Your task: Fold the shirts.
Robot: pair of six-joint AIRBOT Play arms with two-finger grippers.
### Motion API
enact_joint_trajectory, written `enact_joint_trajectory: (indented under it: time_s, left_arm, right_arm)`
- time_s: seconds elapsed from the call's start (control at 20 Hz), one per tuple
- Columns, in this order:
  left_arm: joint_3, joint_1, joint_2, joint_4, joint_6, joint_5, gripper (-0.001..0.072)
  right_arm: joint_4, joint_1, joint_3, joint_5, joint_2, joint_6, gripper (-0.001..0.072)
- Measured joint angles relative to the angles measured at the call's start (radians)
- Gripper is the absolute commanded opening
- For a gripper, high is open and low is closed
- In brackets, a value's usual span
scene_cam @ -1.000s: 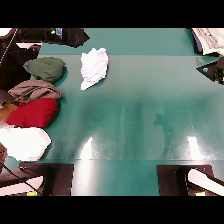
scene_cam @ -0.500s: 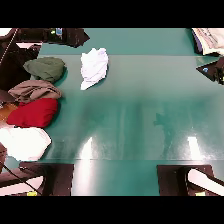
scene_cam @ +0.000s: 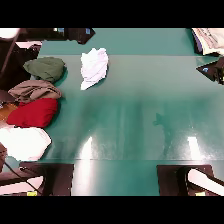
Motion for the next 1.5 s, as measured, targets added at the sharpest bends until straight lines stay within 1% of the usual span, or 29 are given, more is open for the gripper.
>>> enact_joint_trajectory:
  time_s: [0.15, 0.25, 0.4, 0.55, 0.6, 0.65, 0.7, 0.75, 0.8, 0.9, 1.1, 1.3, 1.5]
  left_arm:
    - [-0.023, 0.014, -0.100, 0.156, -0.089, 0.021, 0.0652]
    - [-0.028, 0.047, -0.190, 0.203, -0.129, 0.043, 0.0652]
    - [-0.033, 0.101, -0.321, 0.184, -0.161, 0.083, 0.0651]
    - [-0.035, 0.121, -0.423, 0.107, -0.135, 0.145, 0.0650]
    - [-0.035, 0.124, -0.447, 0.075, -0.122, 0.169, 0.0619]
    - [-0.035, 0.127, -0.470, 0.041, -0.113, 0.191, 0.0459]
    - [-0.035, 0.129, -0.485, 0.013, -0.104, 0.207, 0.0252]
    - [-0.032, 0.130, -0.496, -0.011, -0.098, 0.221, 0.0096]
    - [-0.024, 0.131, -0.504, -0.028, -0.093, 0.227, 0.0025]
    - [0.023, 0.132, -0.515, -0.049, -0.085, 0.196, 0.0023]
    - [0.228, 0.127, -0.479, -0.071, -0.015, 0.035, 0.0023]
    - [0.342, 0.088, -0.286, -0.132, 0.044, -0.125, 0.0023]
    - [0.326, -0.019, -0.059, -0.170, 0.092, -0.303, 0.0024]
  right_arm:
    - [0.000, 0.001, 0.000, 0.005, 0.000, 0.000, 0.0015]
    - [0.000, 0.002, 0.000, 0.010, 0.000, 0.000, 0.0016]
    - [0.001, 0.002, 0.000, 0.020, 0.000, 0.000, 0.0016]
    - [0.000, 0.002, 0.000, 0.028, 0.000, 0.000, 0.0016]
    - [0.000, 0.002, 0.000, 0.030, 0.000, 0.000, 0.0016]
    - [0.000, 0.002, 0.000, 0.030, 0.000, 0.000, 0.0016]
    - [0.000, 0.002, 0.000, 0.031, 0.000, 0.000, 0.0016]
    - [0.000, 0.002, 0.000, 0.031, 0.000, 0.000, 0.0016]
    - [0.000, 0.002, 0.000, 0.031, 0.000, 0.000, 0.0015]
    - [-0.002, 0.002, 0.011, 0.031, 0.000, -0.003, 0.0015]
    - [-0.019, 0.002, 0.116, 0.030, 0.001, -0.026, 0.0015]
    - [-0.029, 0.002, 0.291, 0.044, 0.002, -0.032, 0.0015]
    - [-0.033, 0.003, 0.447, 0.070, 0.002, -0.033, 0.0015]
